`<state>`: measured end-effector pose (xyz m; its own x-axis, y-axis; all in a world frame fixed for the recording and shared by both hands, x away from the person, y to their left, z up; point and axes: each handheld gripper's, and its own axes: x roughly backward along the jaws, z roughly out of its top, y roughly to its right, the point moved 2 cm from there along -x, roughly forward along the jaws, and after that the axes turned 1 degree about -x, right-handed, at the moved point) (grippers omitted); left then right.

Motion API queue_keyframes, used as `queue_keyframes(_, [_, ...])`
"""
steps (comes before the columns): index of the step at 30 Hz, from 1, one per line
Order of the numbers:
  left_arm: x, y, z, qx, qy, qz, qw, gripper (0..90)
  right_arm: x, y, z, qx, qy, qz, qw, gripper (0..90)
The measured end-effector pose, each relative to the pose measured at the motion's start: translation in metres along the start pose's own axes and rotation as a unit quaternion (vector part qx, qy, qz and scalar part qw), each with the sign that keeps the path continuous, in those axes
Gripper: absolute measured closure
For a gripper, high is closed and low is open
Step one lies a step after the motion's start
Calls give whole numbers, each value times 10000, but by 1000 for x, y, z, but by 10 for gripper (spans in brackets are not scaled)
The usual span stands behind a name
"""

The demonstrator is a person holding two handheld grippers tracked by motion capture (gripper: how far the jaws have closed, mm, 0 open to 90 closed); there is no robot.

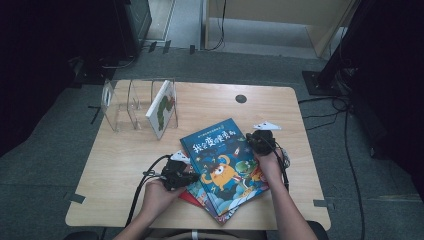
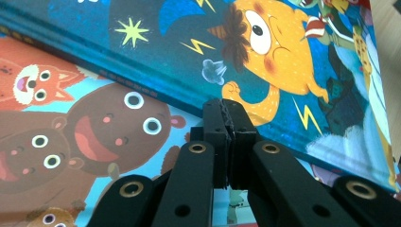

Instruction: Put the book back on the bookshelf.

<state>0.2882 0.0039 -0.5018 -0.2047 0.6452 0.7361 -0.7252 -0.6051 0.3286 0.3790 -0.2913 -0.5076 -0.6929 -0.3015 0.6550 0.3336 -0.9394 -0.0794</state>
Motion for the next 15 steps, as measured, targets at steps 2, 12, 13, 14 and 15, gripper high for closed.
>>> queue_keyframes(2, [2, -3, 3, -16, -8, 113, 9999, 885, 0, 2, 0, -42, 15, 54, 10000, 900])
queue_keyframes(12, [20, -29, 23, -18, 133, 187, 9997, 747, 17, 1, -10, 87, 17, 187, 9998, 864])
queue_keyframes(13, [21, -31, 26, -26, 129, 182, 9997, 725, 20, 0, -12, 119, 27, 217, 9997, 861])
queue_keyframes(14, [22, -33, 28, -47, 96, 180, 9998, 720, 23, -2, -13, 129, 30, 232, 9996, 861])
queue_keyframes(15, [24, -36, 30, -73, 131, 203, 9997, 720, 26, -3, -14, 173, 34, 262, 9995, 861])
